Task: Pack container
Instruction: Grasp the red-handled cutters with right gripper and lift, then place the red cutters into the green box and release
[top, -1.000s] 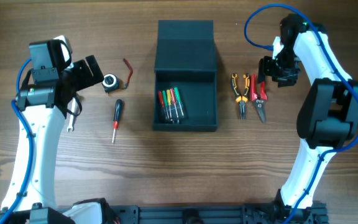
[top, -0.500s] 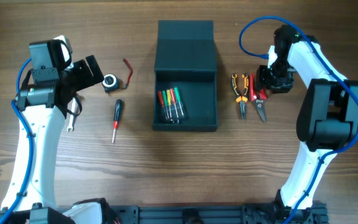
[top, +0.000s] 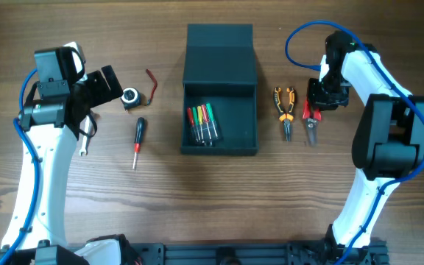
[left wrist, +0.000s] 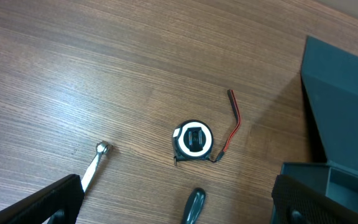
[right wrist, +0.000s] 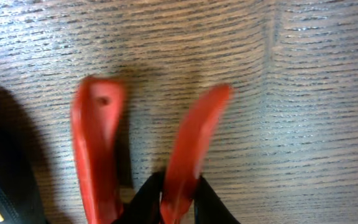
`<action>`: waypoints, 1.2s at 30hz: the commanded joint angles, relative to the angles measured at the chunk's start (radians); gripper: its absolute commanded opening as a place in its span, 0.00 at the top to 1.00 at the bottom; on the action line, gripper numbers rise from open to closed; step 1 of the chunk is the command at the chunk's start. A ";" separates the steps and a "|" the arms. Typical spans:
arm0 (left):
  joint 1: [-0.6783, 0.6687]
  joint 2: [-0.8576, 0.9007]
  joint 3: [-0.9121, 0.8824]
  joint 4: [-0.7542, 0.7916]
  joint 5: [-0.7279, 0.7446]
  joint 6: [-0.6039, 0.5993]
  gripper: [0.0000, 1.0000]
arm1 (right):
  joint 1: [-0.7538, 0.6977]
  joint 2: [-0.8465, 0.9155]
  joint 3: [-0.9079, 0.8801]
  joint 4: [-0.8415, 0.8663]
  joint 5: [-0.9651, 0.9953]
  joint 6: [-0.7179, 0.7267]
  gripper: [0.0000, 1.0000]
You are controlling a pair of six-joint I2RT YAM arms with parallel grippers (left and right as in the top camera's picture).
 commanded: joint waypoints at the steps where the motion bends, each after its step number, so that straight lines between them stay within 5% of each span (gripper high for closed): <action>1: 0.006 0.002 0.018 0.003 0.013 0.016 0.00 | 0.006 0.046 -0.044 0.010 -0.035 -0.001 0.86; 10: 0.006 0.002 0.018 0.003 0.013 0.016 0.00 | 0.006 -0.023 0.047 -0.045 -0.035 0.002 0.92; 18: 0.006 0.002 0.018 0.003 0.013 0.016 0.00 | 0.008 -0.372 0.115 -0.062 -0.052 0.003 0.96; 24: 0.006 0.002 0.018 0.003 0.013 0.016 0.00 | 0.013 -0.552 0.115 -0.066 -0.280 -0.001 0.96; 29: 0.006 0.002 0.018 0.003 0.013 0.016 0.00 | 0.121 -0.560 0.114 -0.094 -0.339 0.011 0.96; 36: 0.006 0.002 0.018 0.003 0.013 0.016 0.00 | 0.375 -0.555 0.114 -0.016 -0.111 0.304 0.96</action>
